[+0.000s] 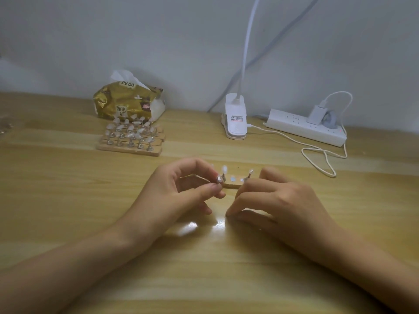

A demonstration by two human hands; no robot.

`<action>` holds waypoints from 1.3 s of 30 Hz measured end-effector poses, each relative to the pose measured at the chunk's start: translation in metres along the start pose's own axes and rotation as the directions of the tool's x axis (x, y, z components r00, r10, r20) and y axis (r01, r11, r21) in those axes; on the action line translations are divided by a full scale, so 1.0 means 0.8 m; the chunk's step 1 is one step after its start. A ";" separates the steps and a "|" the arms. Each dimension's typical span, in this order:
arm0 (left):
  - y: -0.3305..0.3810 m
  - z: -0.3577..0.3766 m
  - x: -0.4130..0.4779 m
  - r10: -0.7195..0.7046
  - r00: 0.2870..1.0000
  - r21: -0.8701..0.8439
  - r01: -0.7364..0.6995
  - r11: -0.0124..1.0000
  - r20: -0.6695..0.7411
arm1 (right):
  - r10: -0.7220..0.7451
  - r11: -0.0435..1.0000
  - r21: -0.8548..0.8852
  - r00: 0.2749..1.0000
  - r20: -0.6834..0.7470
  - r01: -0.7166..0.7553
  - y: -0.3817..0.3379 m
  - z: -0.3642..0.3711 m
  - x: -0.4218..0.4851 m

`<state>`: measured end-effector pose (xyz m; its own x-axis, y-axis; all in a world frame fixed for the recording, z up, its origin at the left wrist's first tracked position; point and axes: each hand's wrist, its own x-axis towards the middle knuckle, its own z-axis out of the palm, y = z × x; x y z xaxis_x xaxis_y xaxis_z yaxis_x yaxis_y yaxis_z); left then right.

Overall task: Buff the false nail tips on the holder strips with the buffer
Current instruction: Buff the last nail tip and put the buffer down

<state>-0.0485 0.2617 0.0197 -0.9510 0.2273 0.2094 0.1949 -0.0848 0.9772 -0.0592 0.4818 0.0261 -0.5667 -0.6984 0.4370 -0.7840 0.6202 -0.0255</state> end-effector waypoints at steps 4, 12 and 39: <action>-0.003 0.001 0.001 0.009 0.999 0.087 -0.012 0.996 0.032 | -0.007 1.000 0.028 1.000 -0.030 0.008 0.004 0.004 -0.001; -0.001 0.001 0.000 0.029 1.000 0.083 -0.030 0.996 0.014 | 0.107 0.980 0.169 0.994 -0.017 -0.103 0.018 -0.006 -0.008; -0.002 0.000 0.001 0.012 1.000 0.134 -0.015 0.991 0.028 | 0.269 0.936 0.193 0.951 0.154 -0.296 0.017 -0.007 0.004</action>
<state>-0.0494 0.2616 0.0184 -0.9415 0.2538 0.2218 0.2400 0.0429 0.9698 -0.0702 0.4902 0.0323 -0.7885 -0.5524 0.2705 -0.6149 0.7176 -0.3270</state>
